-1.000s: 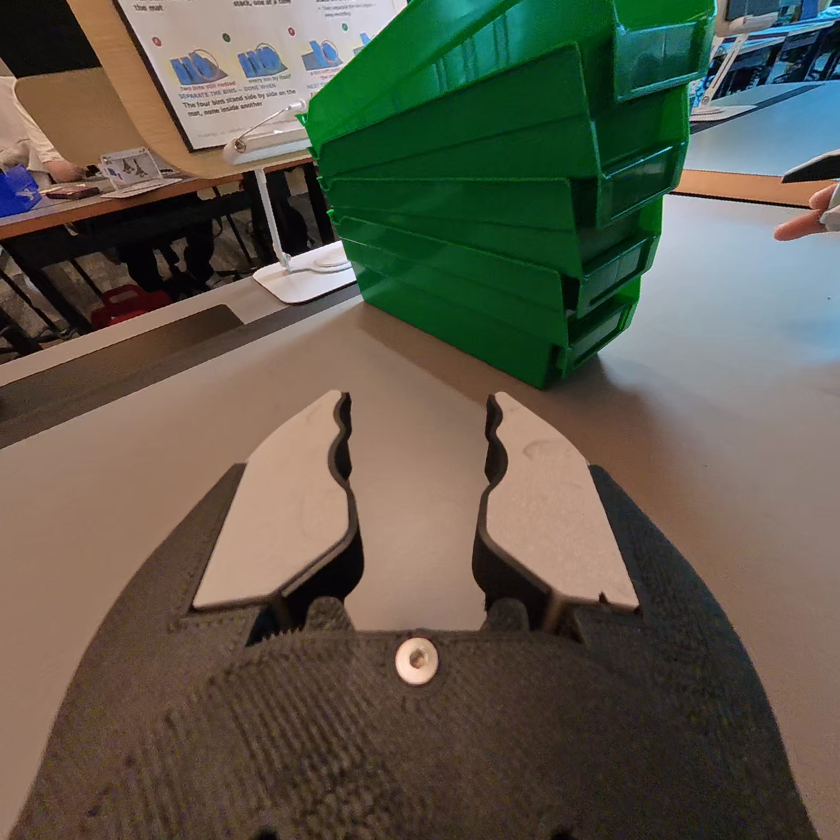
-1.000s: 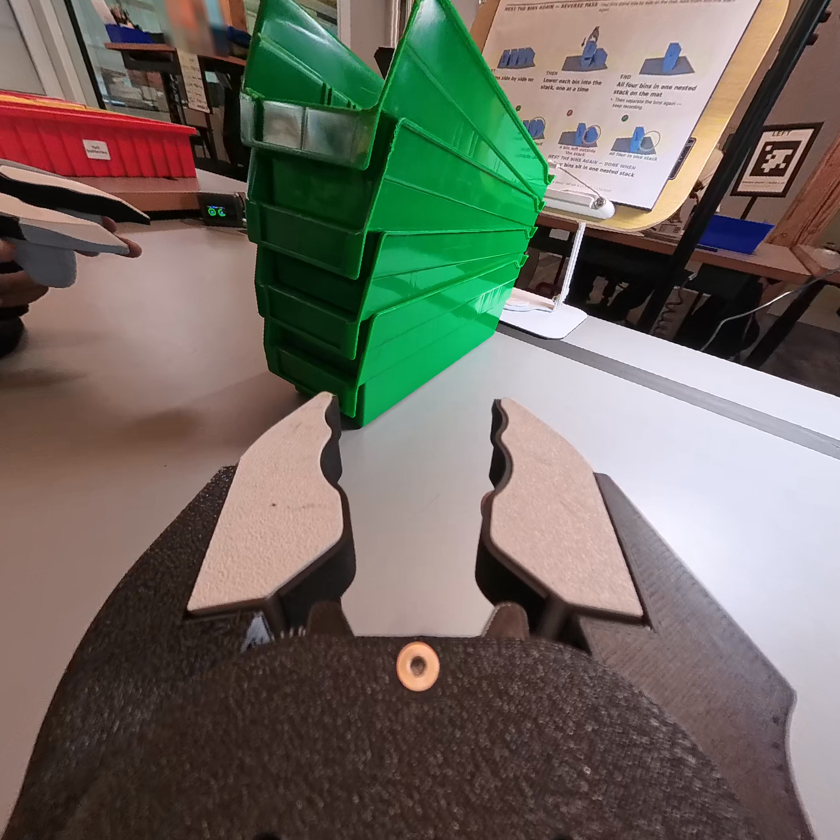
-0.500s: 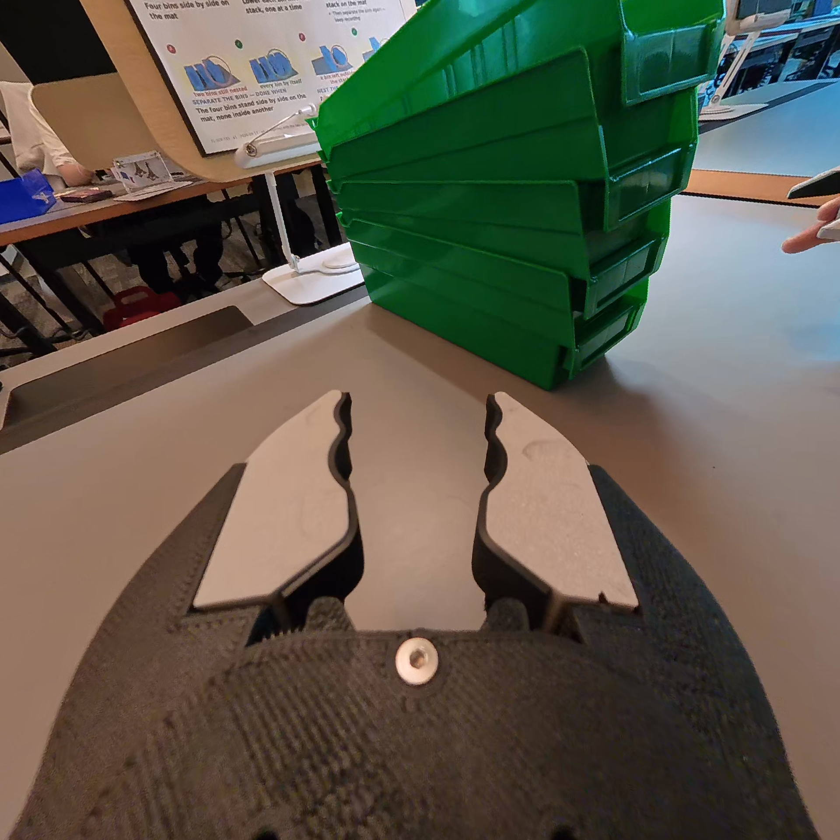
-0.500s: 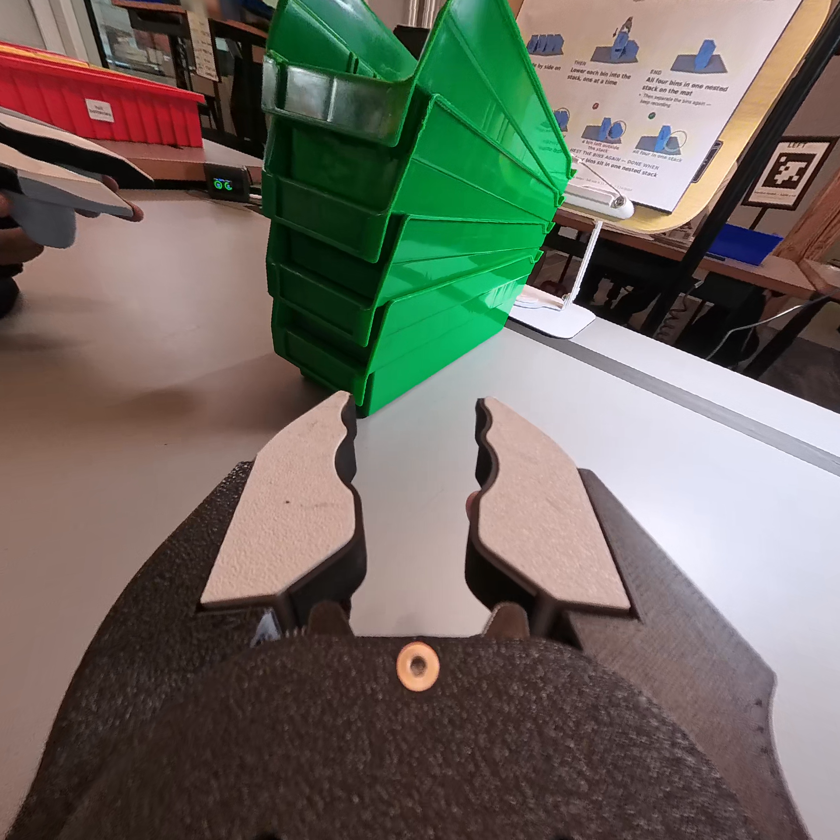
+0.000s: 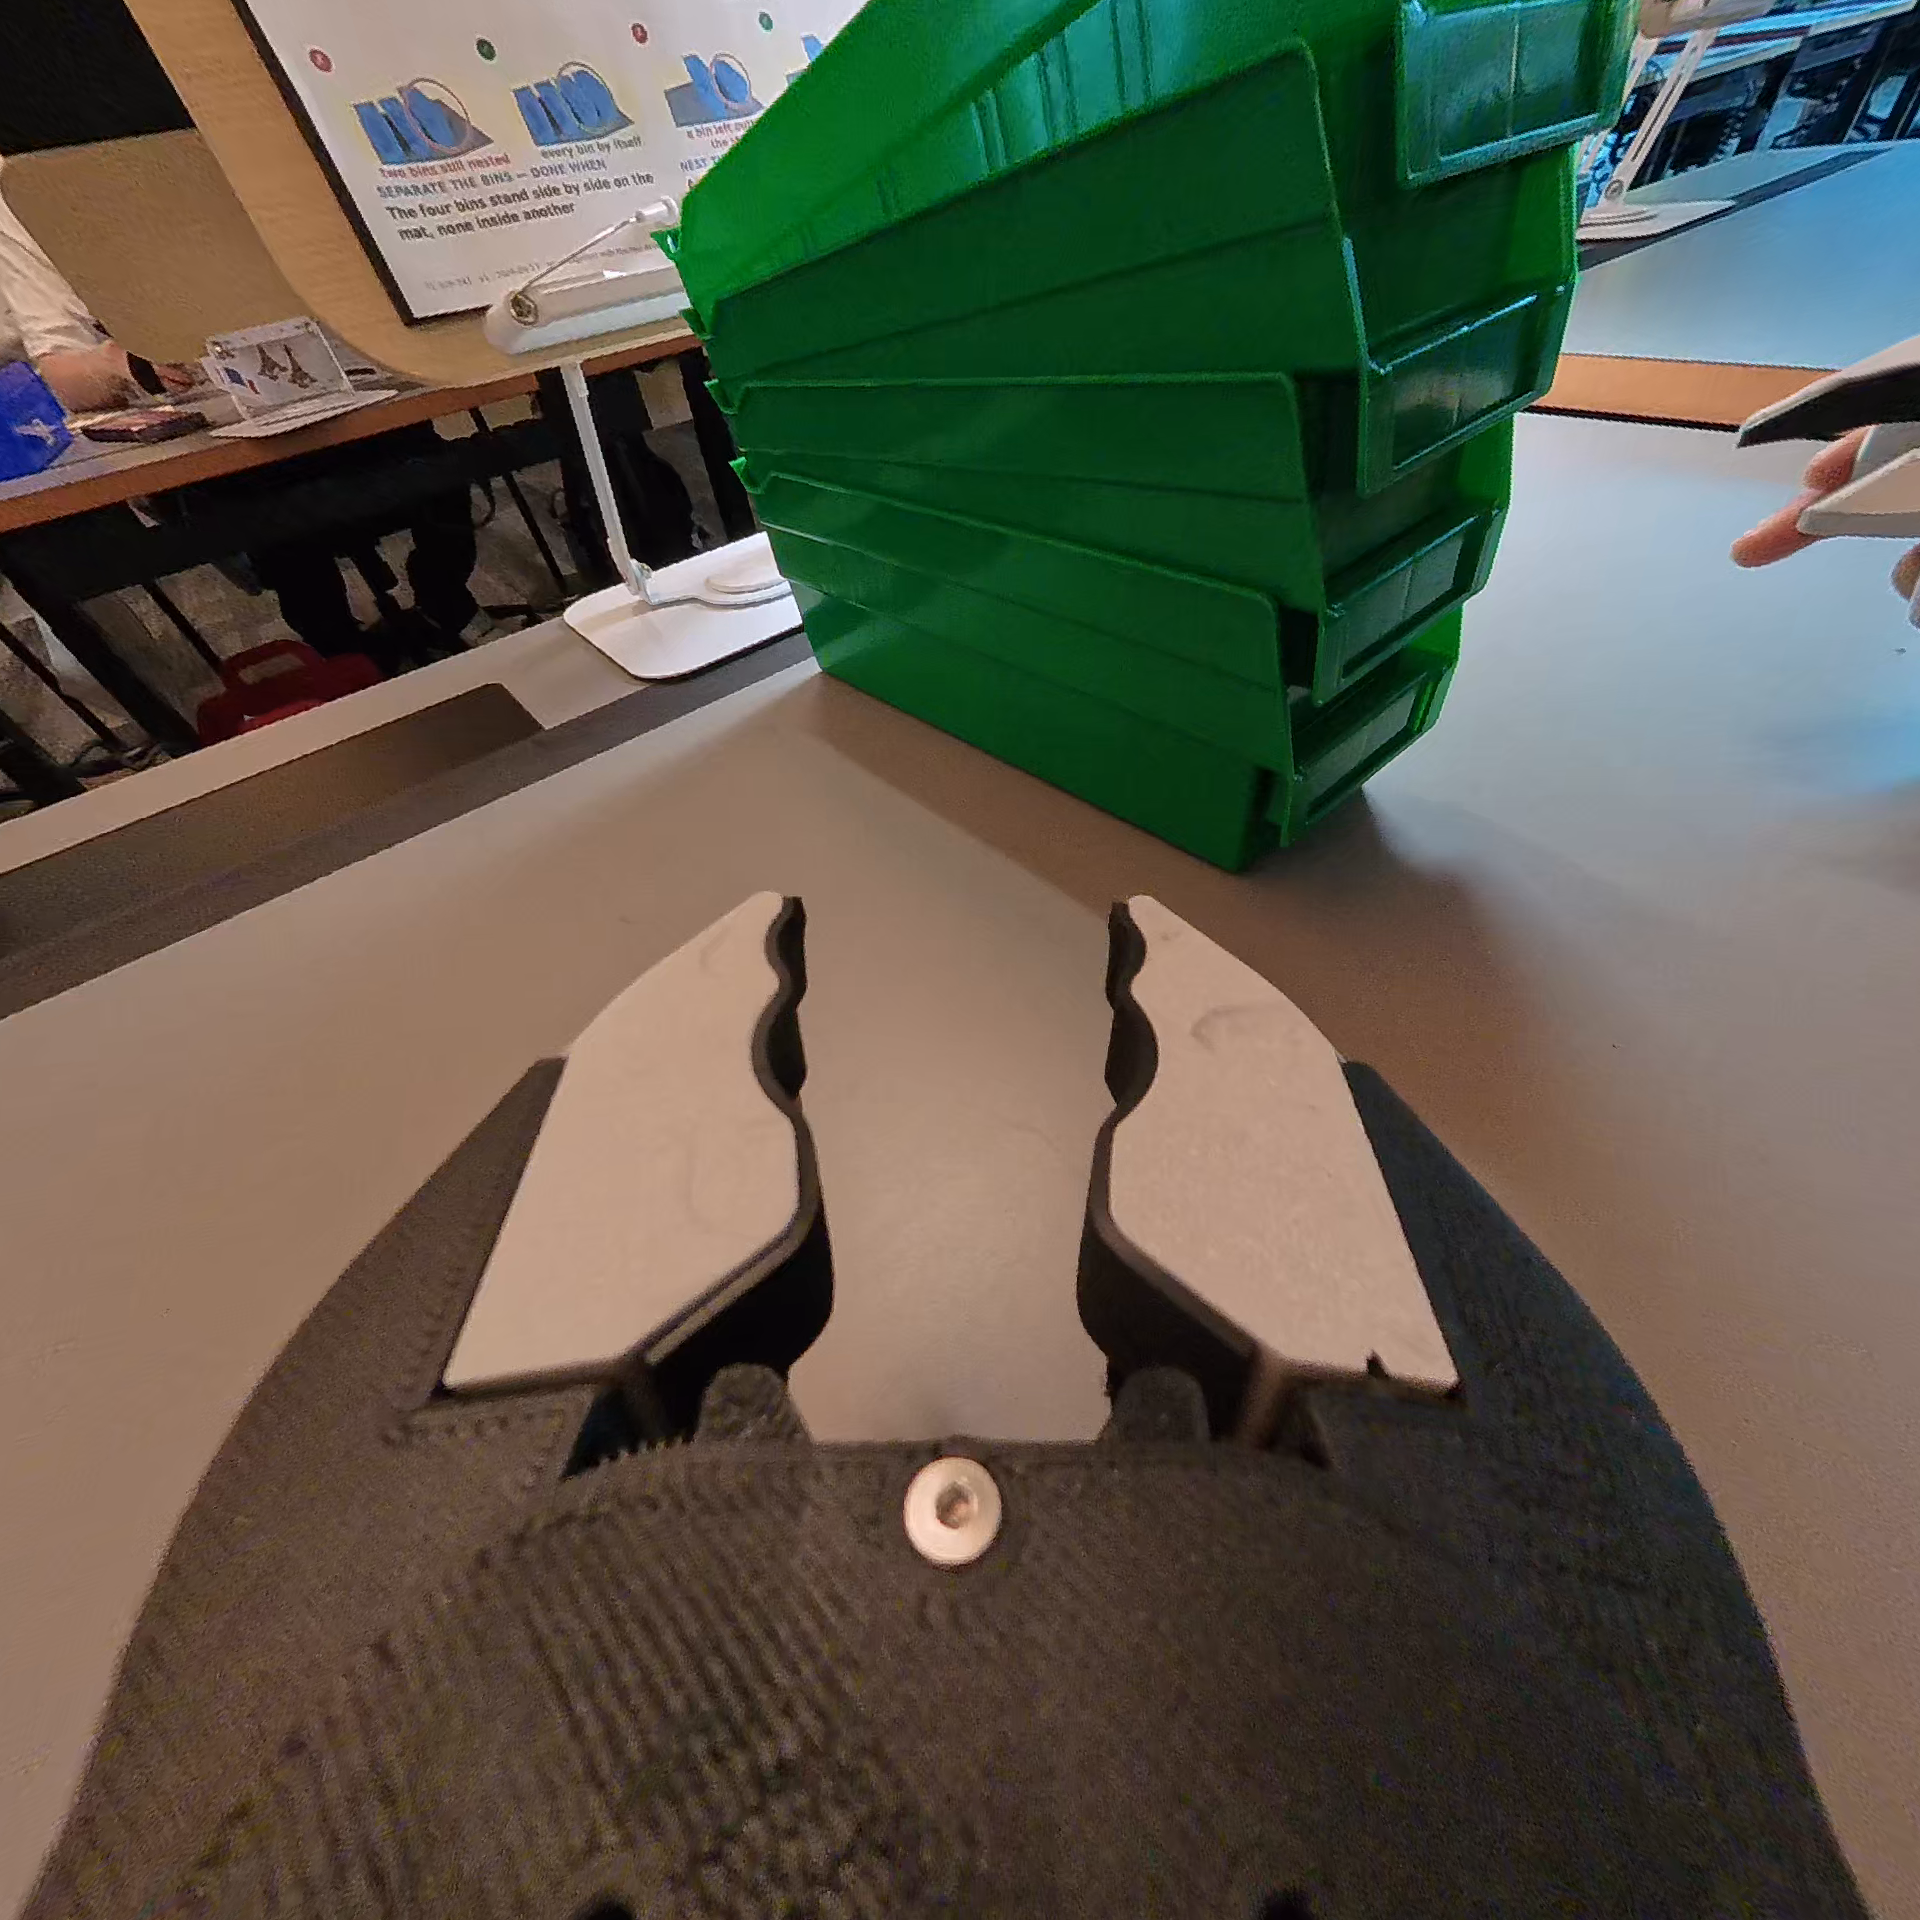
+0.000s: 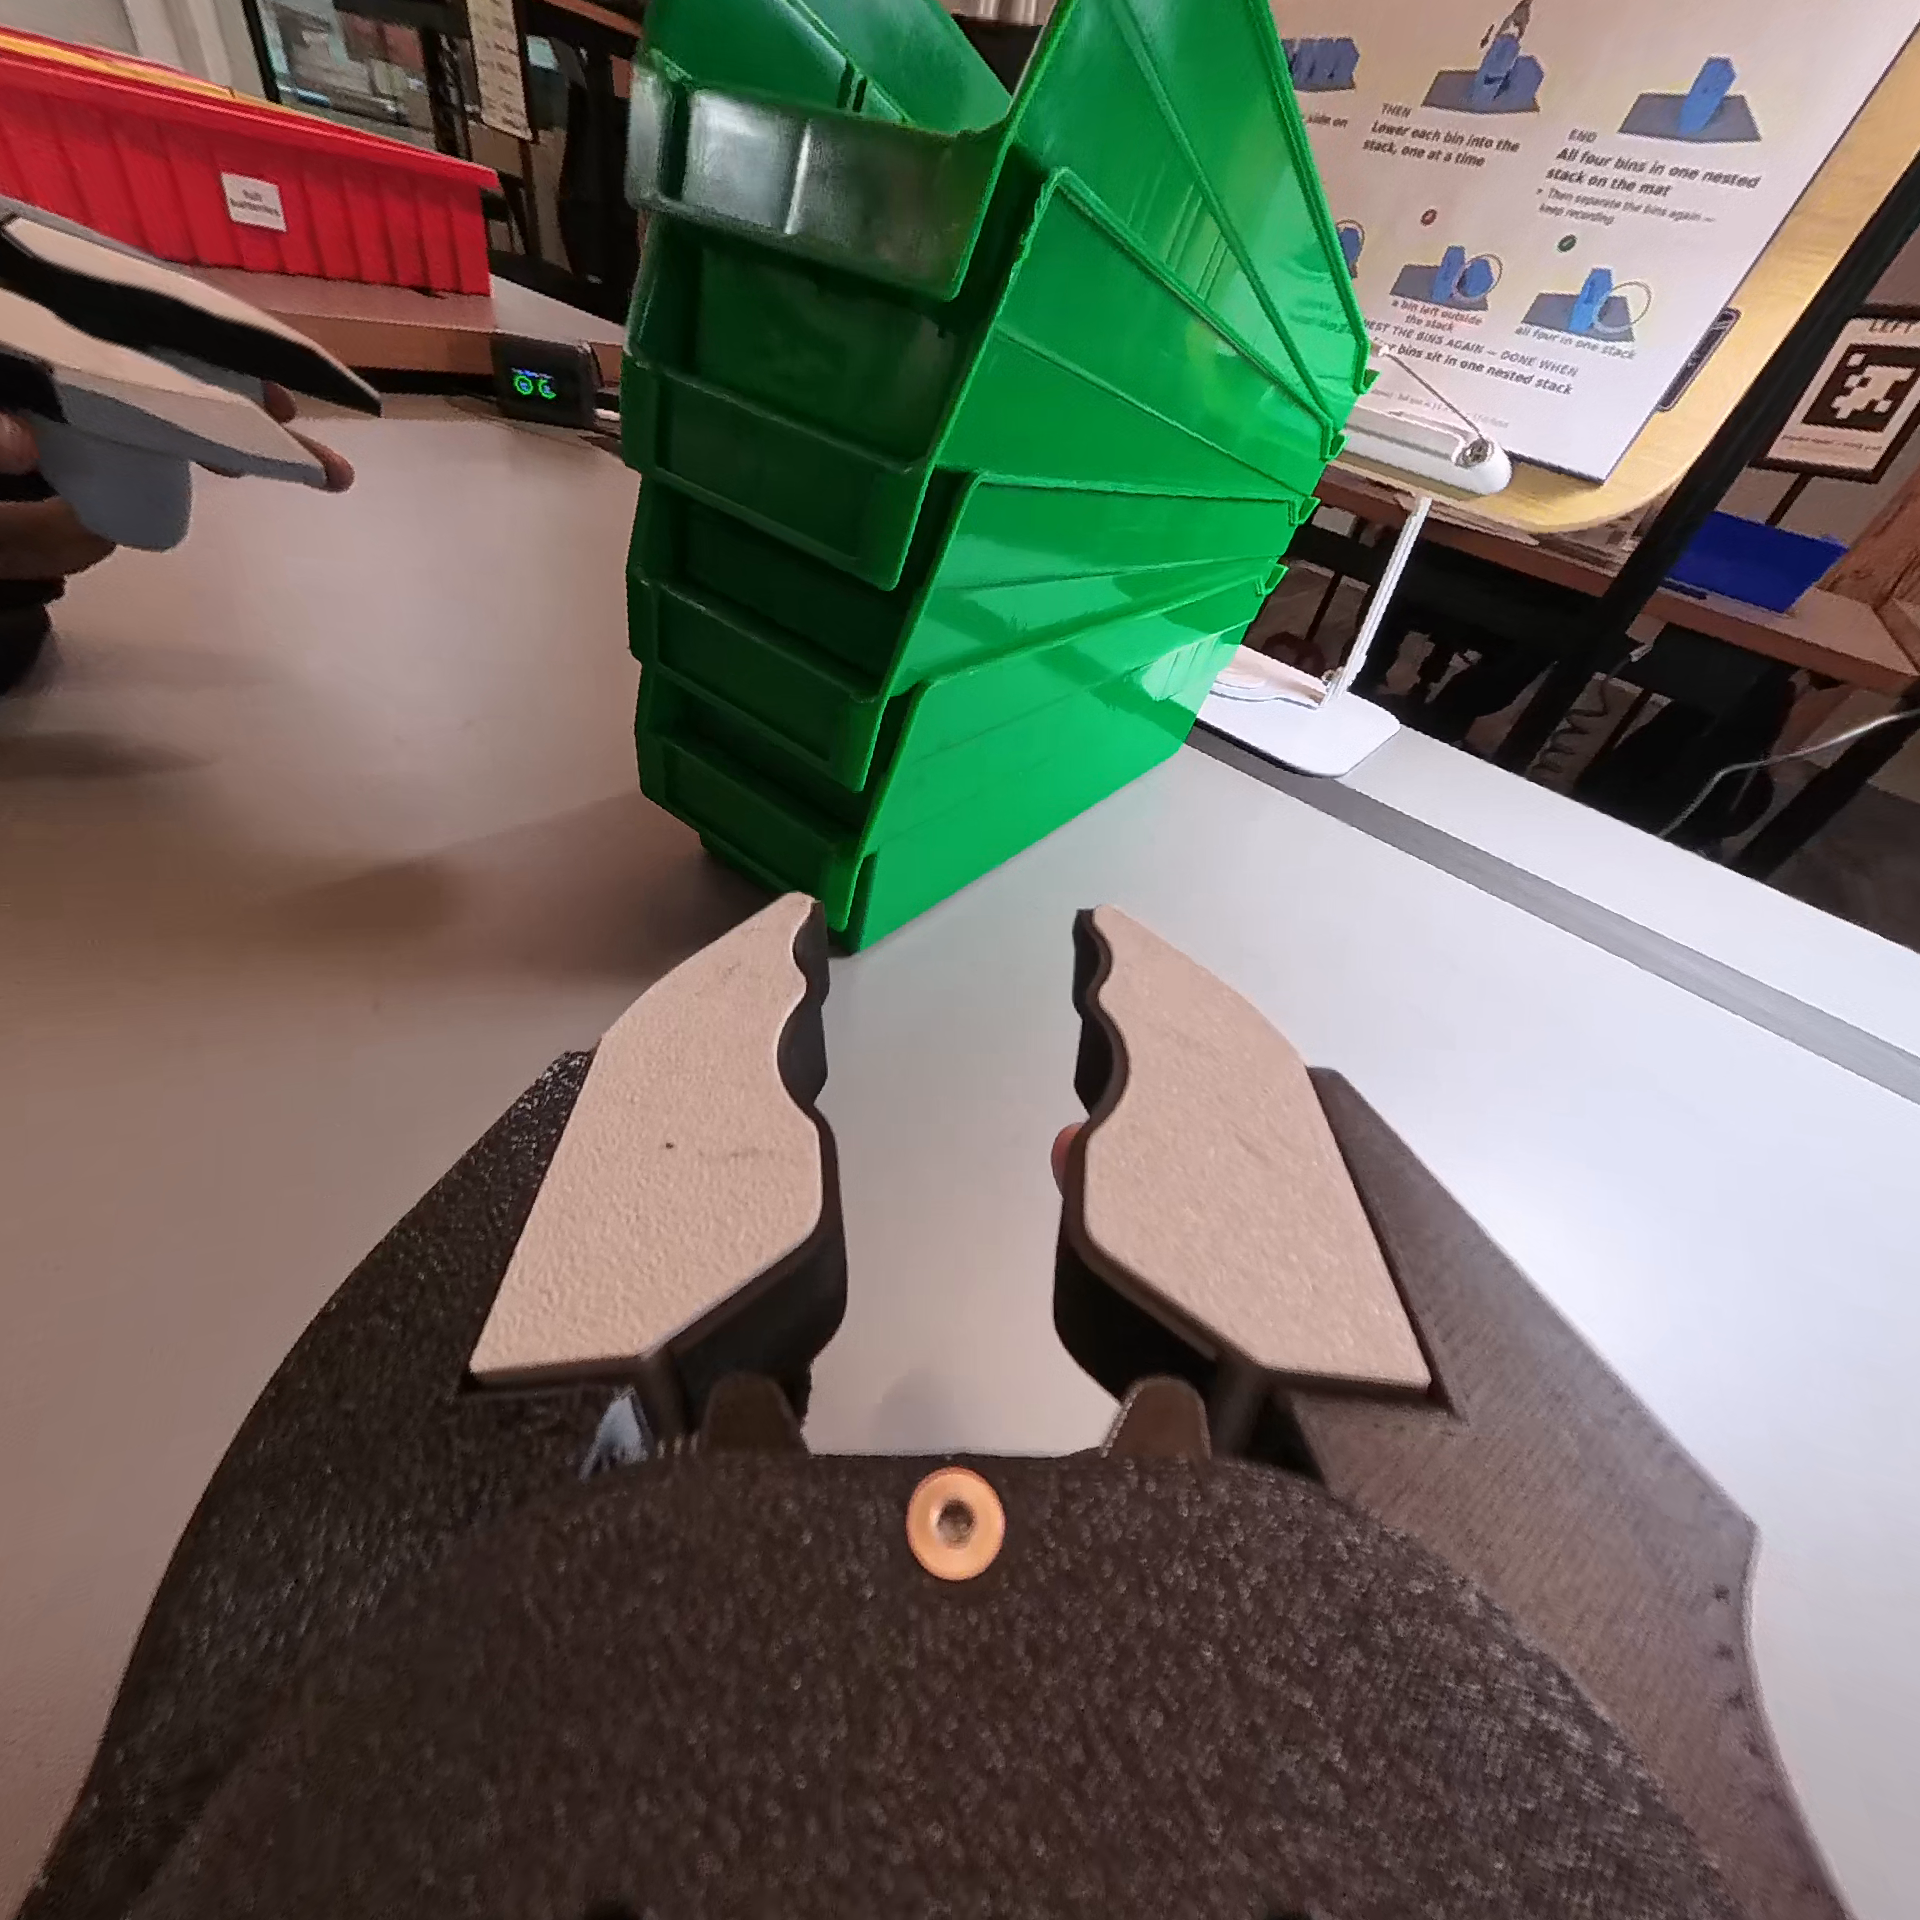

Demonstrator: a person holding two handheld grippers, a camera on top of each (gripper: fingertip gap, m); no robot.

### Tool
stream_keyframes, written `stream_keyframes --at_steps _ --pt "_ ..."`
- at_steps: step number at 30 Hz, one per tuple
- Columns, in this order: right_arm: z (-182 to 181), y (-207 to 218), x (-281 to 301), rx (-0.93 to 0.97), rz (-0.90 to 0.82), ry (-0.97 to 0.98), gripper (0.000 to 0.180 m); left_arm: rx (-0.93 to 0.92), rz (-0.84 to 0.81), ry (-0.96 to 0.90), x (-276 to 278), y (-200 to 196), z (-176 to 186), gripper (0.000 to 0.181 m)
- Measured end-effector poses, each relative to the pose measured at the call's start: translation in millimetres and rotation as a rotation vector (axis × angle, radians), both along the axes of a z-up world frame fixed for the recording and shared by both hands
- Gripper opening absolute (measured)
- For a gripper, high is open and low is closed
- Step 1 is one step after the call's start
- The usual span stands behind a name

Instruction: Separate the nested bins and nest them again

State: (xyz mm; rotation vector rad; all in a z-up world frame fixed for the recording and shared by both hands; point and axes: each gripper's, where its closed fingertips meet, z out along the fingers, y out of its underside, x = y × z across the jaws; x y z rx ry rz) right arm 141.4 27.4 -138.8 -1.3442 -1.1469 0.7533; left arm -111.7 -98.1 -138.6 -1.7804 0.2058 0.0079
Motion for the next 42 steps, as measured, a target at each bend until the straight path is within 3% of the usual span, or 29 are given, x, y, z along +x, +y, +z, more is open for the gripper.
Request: stream_keyframes --at_steps 6,11,17,21,27,42 --pt "61.4 9.6 -30.9 0.062 0.032 0.065 0.044 -0.018 0.0 -0.007 -0.6 1.6 -4.3 0.056" --pt "102.9 63.4 -44.7 0.038 -0.088 0.177 0.046 -0.013 0.008 -0.017 -3.5 1.2 -3.8 0.056" --pt "68.1 114.6 -50.6 0.068 -0.221 0.169 0.046 -0.054 0.01 -0.029 -4.3 5.5 -16.8 0.056" --pt "32.4 127.5 -48.4 0.017 -0.251 0.136 0.047 -0.082 0.015 -0.034 -5.5 9.6 -26.2 0.055" --pt "12.0 130.8 -52.1 -0.026 -0.247 0.114 0.047 -0.091 0.031 -0.041 -9.4 13.1 -30.5 0.055" --pt "14.6 123.4 -55.7 -0.016 -0.212 0.116 0.048 -0.041 0.024 -0.022 -7.6 8.8 -18.2 0.054"
